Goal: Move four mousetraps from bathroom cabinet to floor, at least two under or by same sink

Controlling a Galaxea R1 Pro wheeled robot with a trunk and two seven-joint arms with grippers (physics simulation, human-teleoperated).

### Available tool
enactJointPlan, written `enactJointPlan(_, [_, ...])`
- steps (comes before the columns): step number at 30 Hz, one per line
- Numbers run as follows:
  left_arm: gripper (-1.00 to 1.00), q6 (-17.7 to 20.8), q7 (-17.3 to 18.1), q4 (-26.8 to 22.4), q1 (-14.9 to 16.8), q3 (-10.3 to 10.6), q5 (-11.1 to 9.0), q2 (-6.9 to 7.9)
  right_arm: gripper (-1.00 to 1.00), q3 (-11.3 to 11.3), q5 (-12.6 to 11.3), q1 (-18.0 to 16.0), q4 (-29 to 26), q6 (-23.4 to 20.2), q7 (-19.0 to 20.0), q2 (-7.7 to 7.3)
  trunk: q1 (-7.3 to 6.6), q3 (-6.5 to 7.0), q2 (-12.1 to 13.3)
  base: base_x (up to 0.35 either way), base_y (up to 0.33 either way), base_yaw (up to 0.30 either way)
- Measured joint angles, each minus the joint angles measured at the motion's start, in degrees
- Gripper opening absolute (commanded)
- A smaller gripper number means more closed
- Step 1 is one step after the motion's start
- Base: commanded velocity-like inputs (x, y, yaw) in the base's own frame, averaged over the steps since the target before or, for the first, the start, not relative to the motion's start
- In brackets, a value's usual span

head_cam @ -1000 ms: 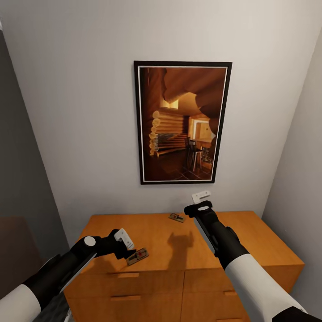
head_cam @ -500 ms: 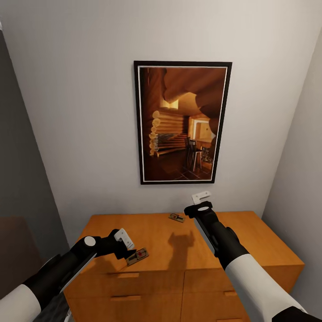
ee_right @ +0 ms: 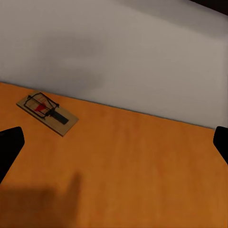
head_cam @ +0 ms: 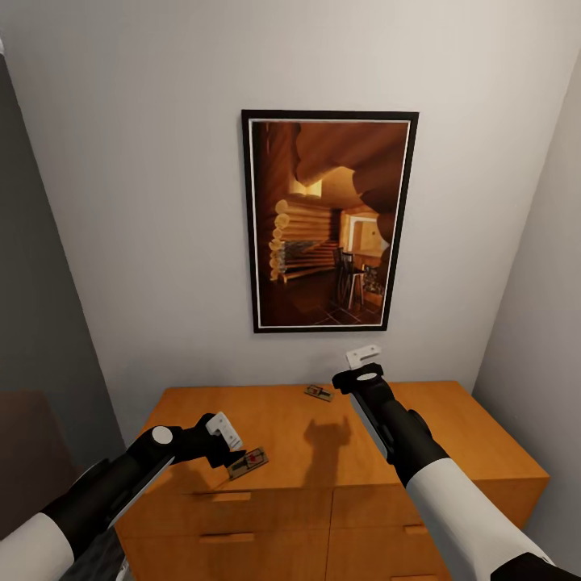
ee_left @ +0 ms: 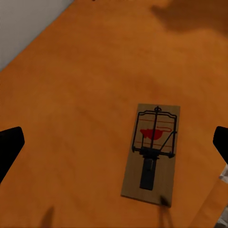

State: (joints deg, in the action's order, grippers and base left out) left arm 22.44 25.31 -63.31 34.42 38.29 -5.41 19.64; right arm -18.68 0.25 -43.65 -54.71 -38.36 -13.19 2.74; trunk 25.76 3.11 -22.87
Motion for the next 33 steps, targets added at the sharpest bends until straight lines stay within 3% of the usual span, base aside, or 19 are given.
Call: enactJointPlan(33, [1.0, 0.1, -1.1, 0.0, 0.0, 0.1, 0.1, 0.0, 1.0, 0.0, 0.1, 0.0, 0.1, 0.0, 0.0, 0.0, 0.0, 0.0, 0.0, 0.0, 0.0, 0.0])
